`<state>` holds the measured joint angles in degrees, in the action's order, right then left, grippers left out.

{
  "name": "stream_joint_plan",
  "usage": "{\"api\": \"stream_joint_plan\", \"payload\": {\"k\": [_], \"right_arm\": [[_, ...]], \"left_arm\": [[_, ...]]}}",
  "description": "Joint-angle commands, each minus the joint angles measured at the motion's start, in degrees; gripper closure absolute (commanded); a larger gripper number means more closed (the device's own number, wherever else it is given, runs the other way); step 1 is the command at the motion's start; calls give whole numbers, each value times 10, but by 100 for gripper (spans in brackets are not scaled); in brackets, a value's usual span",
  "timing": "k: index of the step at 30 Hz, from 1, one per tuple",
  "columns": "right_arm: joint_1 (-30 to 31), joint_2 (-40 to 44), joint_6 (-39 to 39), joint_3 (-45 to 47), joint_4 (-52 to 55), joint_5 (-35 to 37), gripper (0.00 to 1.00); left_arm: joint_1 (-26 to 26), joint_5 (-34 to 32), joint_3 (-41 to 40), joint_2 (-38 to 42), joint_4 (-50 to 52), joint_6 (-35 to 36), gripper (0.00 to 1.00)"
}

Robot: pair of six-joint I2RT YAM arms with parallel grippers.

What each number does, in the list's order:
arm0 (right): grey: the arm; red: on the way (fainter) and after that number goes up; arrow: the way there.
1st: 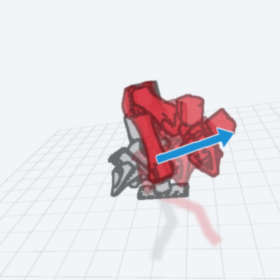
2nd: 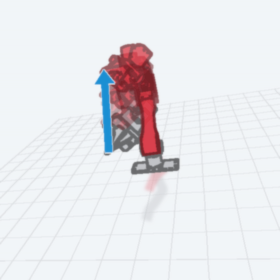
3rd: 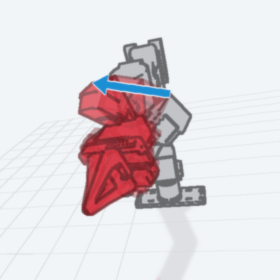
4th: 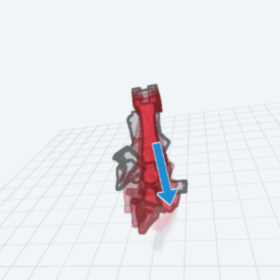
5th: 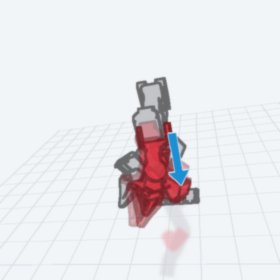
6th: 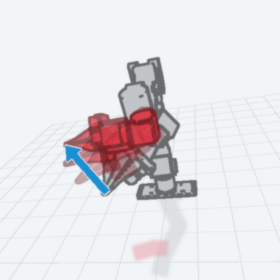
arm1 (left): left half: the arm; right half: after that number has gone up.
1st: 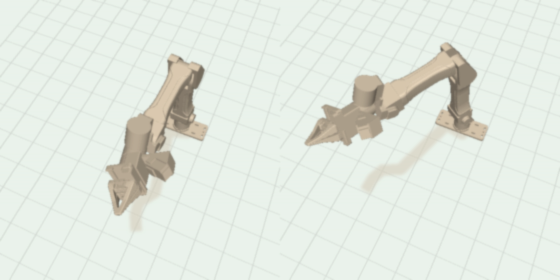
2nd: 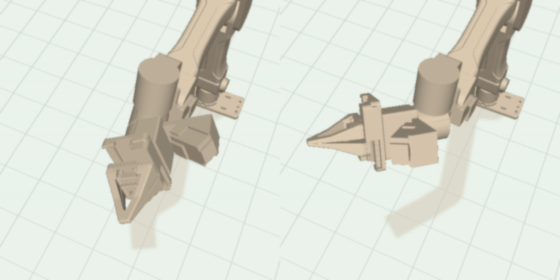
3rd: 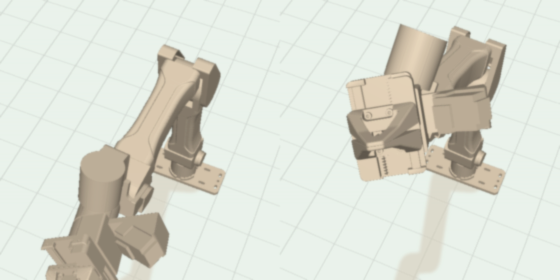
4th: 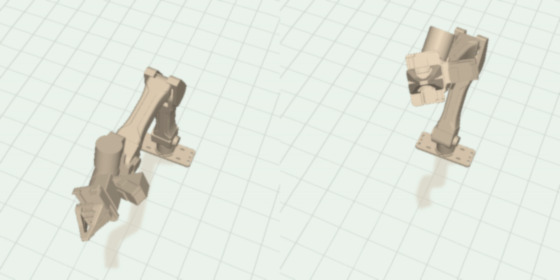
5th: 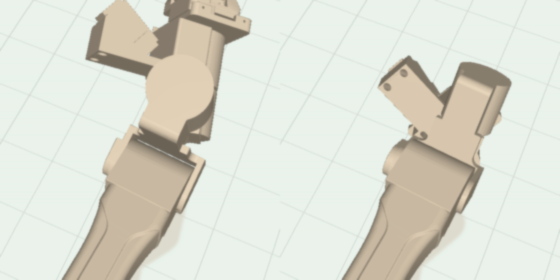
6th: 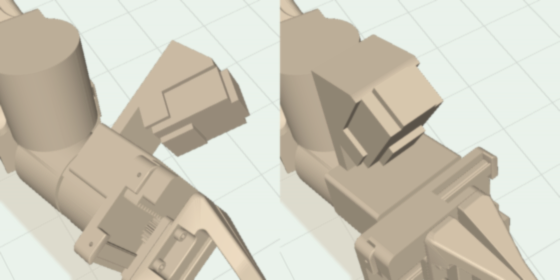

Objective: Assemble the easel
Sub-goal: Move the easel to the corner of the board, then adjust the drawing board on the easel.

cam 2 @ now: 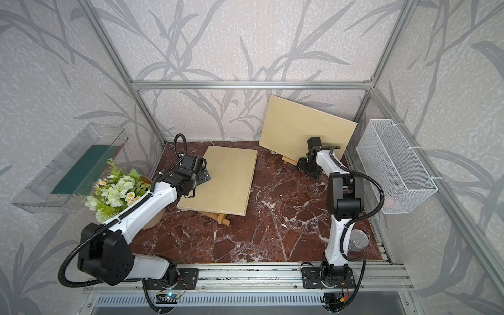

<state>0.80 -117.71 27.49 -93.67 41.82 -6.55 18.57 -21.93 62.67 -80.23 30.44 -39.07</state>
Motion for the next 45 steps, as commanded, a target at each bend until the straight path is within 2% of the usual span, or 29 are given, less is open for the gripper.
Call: {"api": "stream_joint_plan", "payload": {"k": [1, 8, 13, 15, 20, 22, 24, 30, 34, 36, 45], "right_arm": [[-27, -7, 0, -30, 2, 11, 21], [-64, -19, -1, -71, 21, 1, 21], [-51, 36, 3, -7, 0, -33, 22], [-28, 73, -10, 25, -5, -33, 22], [60, 159, -44, 107, -28, -56, 22], [113, 183, -66, 131, -34, -65, 22], [171, 196, -81, 150, -39, -78, 22], [298, 203, -79, 175, -71, -131, 23], [342, 157, -86, 157, -83, -181, 24], [354, 130, -99, 127, -53, -180, 24], [353, 67, -112, 75, -34, -233, 25]], "left_arm": [[-4, -5, -9, 11, 17, -10, 10], [-10, -9, -6, 9, 24, 0, 10], [-33, 5, -15, 5, 27, 9, 7], [-52, 34, -16, -2, 22, 19, 6], [-112, 159, -2, -42, 5, 55, 6], [-123, 165, 15, -63, 26, 61, 6], [-130, 141, 36, -83, 60, 45, 6], [-135, 132, 51, -118, 91, 59, 6], [-135, 150, 39, -122, 84, 50, 9], [-135, 158, 31, -122, 80, 45, 10], [-134, 160, 0, -113, 69, 31, 13]]}}
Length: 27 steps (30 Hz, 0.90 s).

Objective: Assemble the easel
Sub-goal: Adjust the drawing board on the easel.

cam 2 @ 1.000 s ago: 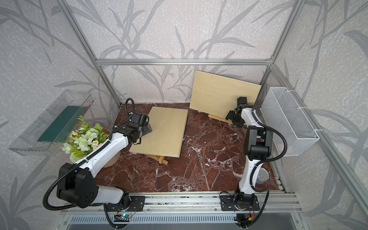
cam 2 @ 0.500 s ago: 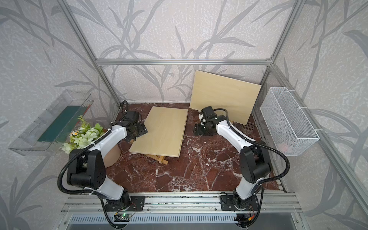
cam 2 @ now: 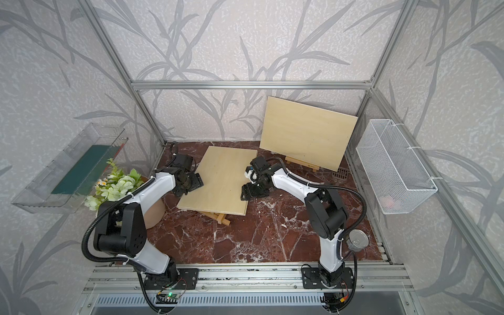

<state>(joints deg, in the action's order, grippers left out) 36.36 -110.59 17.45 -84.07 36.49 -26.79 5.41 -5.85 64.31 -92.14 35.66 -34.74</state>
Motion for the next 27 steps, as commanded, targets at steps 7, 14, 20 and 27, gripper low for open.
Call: {"api": "stream_joint_plan", "payload": {"k": [7, 14, 20, 27], "right_arm": [[-1, 7, -14, -32, 20, -40, 26], [-1, -21, -15, -51, 33, -66, 26], [-1, -42, -13, -63, 27, -91, 26], [-6, -77, 7, -82, 27, -107, 26]], "left_arm": [[-3, 3, -33, 7, 11, -17, 14], [-3, 8, -34, 8, 8, -21, 15], [-3, 14, -42, 12, 4, -24, 15], [-1, 45, -61, 18, -20, -24, 15]]}}
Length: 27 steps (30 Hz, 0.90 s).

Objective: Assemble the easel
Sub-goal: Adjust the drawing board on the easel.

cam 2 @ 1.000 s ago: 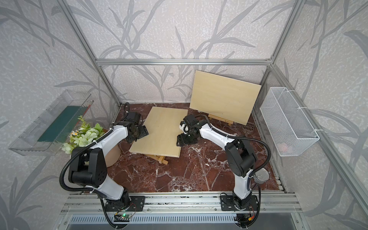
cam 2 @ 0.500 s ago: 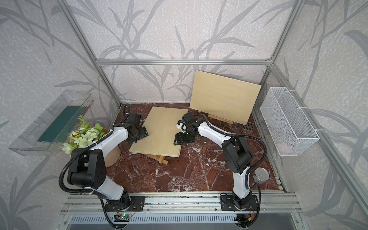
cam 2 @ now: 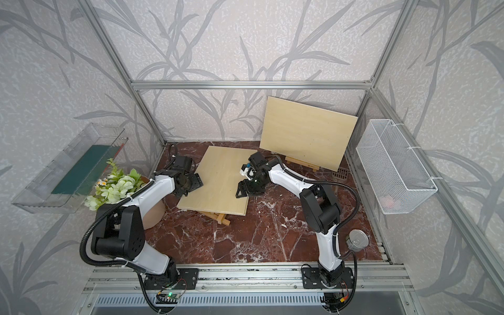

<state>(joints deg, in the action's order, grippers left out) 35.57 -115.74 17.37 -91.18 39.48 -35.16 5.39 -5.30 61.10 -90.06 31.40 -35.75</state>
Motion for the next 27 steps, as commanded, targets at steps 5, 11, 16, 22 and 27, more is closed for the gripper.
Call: {"api": "stream_joint_plan", "payload": {"k": [5, 11, 16, 22, 27], "right_arm": [[-13, -61, 47, -44, -15, -48, 26], [-19, -107, 66, -102, 0, -73, 27], [-19, -131, 107, -120, -51, -109, 27], [-6, -156, 130, -153, -90, -159, 28], [11, -155, 107, -162, -98, -187, 28]], "left_arm": [[2, 90, -45, -2, -9, -14, 15], [12, 121, -45, -9, -23, -17, 15], [24, 160, -45, -13, -40, -18, 15], [31, 171, -43, -10, -54, -28, 15], [25, 142, -22, 0, -26, -7, 13]]}}
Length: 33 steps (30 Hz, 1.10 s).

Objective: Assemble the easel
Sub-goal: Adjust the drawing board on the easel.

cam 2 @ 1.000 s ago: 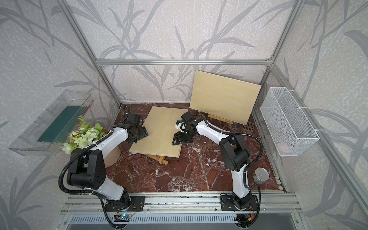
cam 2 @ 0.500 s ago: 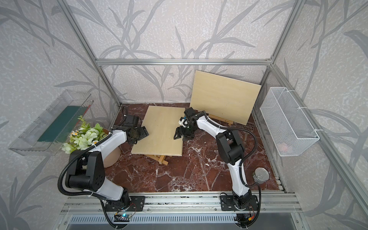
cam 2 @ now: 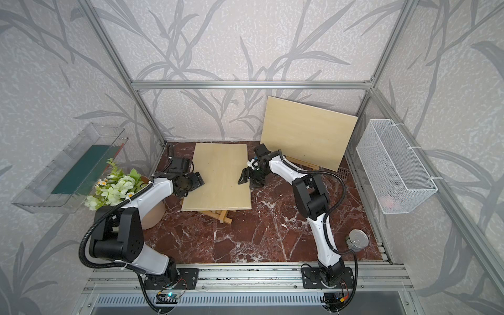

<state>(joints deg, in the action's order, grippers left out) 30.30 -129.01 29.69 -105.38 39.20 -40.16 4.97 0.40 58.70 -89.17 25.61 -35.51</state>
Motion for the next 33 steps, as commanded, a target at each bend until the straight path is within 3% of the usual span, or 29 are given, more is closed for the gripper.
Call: {"api": "stream_joint_plan", "payload": {"k": [1, 7, 18, 24, 33], "right_arm": [[65, -22, -18, -19, -96, -140, 29], [67, -31, -29, -27, -80, -135, 29], [67, -42, -59, -38, -42, -110, 30], [67, -36, -76, -33, -28, -97, 30], [65, 3, -93, -2, -28, -68, 30]], "left_arm": [[26, 80, 5, -8, 36, -6, 12], [-4, 72, 9, 6, 61, 15, 1], [-93, 117, -34, 55, 56, 3, 1], [-129, 76, -38, 80, 53, 11, 1], [-130, -31, -28, 72, 10, 31, 1]]}}
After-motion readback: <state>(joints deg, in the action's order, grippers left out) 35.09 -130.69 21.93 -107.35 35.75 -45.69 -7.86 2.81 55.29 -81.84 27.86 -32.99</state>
